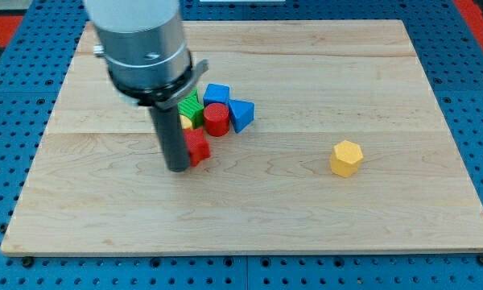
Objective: Place the yellow hexagon below the yellow heart
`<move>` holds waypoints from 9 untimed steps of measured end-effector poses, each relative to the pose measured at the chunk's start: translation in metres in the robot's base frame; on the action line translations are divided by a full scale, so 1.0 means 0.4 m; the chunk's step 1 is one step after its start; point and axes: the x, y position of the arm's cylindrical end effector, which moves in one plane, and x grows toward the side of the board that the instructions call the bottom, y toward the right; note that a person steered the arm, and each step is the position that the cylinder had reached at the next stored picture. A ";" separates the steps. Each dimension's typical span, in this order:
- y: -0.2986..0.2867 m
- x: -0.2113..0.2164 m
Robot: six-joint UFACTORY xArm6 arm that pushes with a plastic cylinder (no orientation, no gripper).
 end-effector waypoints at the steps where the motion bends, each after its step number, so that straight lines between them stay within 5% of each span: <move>1: 0.121 -0.055; 2: 0.178 -0.011; 4: 0.472 -0.184; 5: 0.693 -0.058; 6: 0.620 0.006; 7: 0.389 -0.092; 9: 0.641 -0.044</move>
